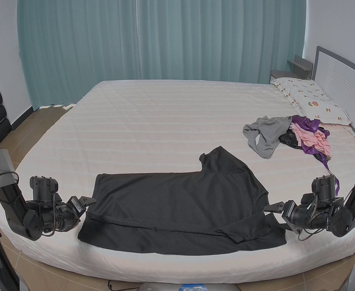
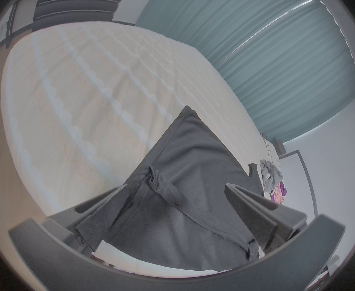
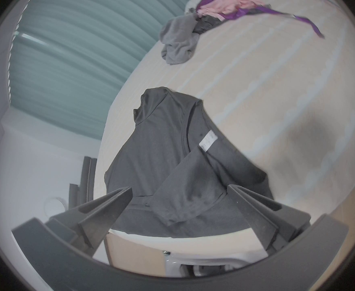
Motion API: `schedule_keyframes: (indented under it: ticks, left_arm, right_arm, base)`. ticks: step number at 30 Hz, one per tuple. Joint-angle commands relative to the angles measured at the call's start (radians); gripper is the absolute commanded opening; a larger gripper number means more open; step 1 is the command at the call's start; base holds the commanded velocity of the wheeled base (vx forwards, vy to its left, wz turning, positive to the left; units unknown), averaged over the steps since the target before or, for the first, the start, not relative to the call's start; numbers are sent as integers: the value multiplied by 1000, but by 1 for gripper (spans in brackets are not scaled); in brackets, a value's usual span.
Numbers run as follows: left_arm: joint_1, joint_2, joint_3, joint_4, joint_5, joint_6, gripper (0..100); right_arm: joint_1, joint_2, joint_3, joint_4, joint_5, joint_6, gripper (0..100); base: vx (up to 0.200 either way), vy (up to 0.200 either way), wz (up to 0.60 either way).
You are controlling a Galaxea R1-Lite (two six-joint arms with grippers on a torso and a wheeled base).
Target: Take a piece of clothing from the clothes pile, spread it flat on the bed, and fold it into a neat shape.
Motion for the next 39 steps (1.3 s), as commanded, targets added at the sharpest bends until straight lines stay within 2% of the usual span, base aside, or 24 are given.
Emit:
schedule_keyframes:
  ticks: [1, 5, 7, 12, 16, 19, 20, 27, 32, 39]
  left_arm:
    - [-7, -5, 21, 0, -11, -69, 100]
    - [-7, -7, 24, 2, -14, -115, 100]
    - [-7, 4, 24, 2, -39, -121, 100]
    - [-4, 32, 15, 0, -62, -121, 100]
    - [-6, 38, 12, 0, -62, -121, 100]
    - [-6, 40, 12, 0, -62, -119, 100]
    - [-7, 40, 11, 0, -62, -121, 100]
    - [-7, 40, 11, 0, -62, -119, 100]
    - [-7, 40, 11, 0, -62, -119, 100]
    - [-7, 40, 9, 0, -62, -119, 100]
  right_arm:
    - [95, -19, 31, -3, -16, 93, 100]
    - [130, -25, 51, -3, -53, 125, 100]
    - [178, -18, 84, -16, -56, 124, 100]
    - [236, 51, 127, -148, -62, 125, 100]
    - [239, 106, 163, -293, -59, 134, 100]
    - [239, 116, 169, -309, -60, 133, 100]
    - [239, 157, 188, -372, -60, 130, 100]
    - [232, 169, 189, -388, -54, 133, 100]
    - [182, 229, 157, -424, -50, 163, 100]
    - [187, 249, 150, -469, -50, 176, 100]
  base:
    - [0, 0, 0]
    - [0, 0, 0]
    - [0, 0, 0]
    - [0, 0, 0]
    - [0, 0, 0]
    - [0, 0, 0]
    - [0, 0, 0]
    - [0, 0, 0]
    - [0, 0, 0]
    - [0, 0, 0]
